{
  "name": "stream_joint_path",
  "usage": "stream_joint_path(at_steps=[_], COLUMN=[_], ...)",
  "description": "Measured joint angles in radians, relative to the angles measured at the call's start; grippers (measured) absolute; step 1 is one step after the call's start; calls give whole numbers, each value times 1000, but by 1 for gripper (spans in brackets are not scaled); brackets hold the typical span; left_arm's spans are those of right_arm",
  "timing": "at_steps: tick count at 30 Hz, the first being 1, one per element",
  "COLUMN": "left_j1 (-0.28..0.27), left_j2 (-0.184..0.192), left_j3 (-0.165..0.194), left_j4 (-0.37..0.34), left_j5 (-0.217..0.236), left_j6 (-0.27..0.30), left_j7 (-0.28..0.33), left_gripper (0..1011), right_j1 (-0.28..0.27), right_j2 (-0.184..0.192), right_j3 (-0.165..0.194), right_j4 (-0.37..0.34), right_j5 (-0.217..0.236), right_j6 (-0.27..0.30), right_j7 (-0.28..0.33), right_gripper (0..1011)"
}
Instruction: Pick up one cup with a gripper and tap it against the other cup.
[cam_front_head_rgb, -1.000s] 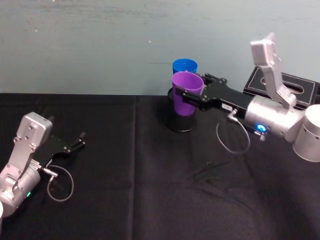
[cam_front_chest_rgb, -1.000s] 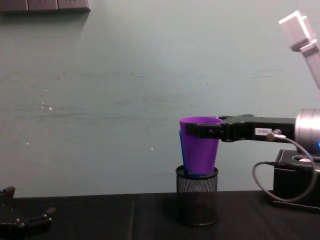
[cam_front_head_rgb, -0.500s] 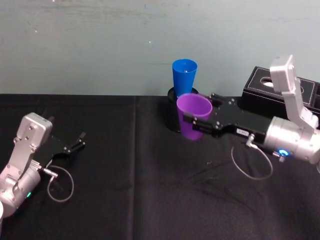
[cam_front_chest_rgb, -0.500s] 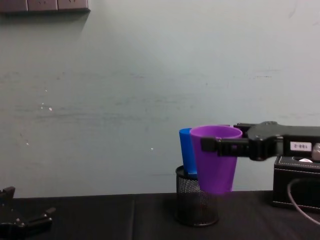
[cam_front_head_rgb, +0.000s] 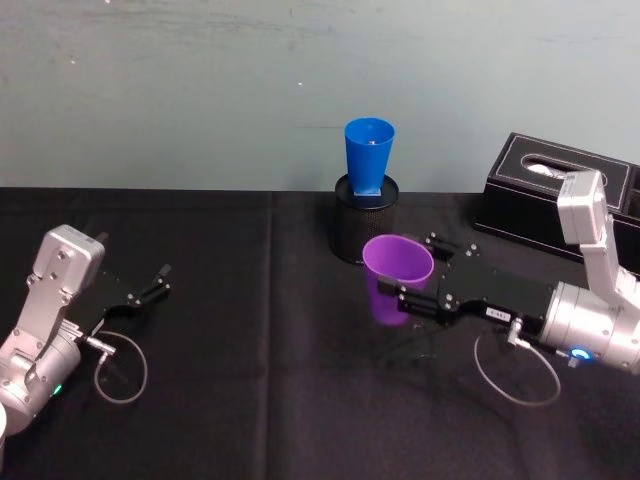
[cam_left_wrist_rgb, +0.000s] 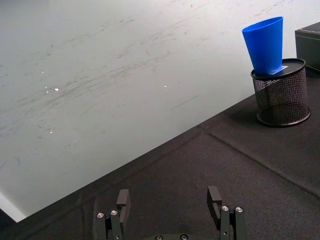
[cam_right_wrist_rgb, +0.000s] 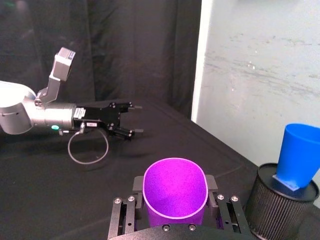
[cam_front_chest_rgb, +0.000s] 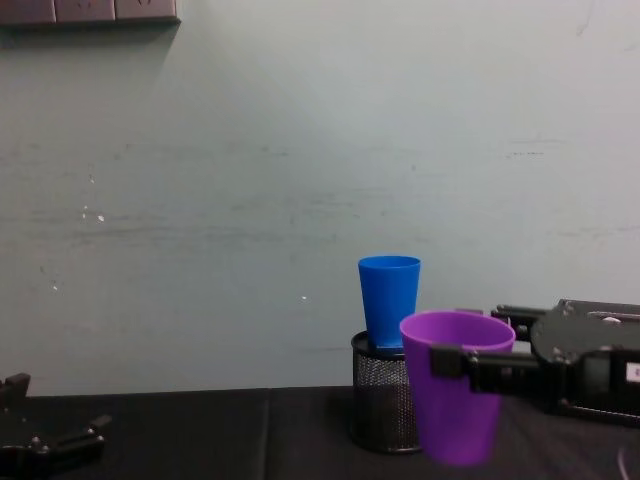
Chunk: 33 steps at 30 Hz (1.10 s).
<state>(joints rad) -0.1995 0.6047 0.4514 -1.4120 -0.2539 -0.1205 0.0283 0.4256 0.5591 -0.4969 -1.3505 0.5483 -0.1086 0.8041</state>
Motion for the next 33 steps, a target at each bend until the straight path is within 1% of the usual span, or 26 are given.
stream_joint_path(at_steps=[5,10,17,18,24,33], left_j1=[0,0,0,0,0,0], left_j2=[0,0,0,0,0,0], left_j3=[0,0,0,0,0,0], left_j4=[0,0,0,0,0,0], left_j5=[0,0,0,0,0,0], left_j6=[0,0,0,0,0,0], left_j7=[0,0,0,0,0,0], left_gripper=[1011,1011,1011,1011,1011,1011], right_j1=[-3,-4,2,2,-9,-17], right_j2=[-1,-5,-27,-32,-48,-66], right_j3=[-9,-17,-24,-25,-22,-16], right_j4=[31,64,116,126,148,180], right_j5=[0,-13,-36,-46,-80,-95], right_j6=[-36,-62,-94,-104,-133,-146], right_j7=[16,18,13,6,-29,-29], right_gripper=[726,726,726,726,724,726])
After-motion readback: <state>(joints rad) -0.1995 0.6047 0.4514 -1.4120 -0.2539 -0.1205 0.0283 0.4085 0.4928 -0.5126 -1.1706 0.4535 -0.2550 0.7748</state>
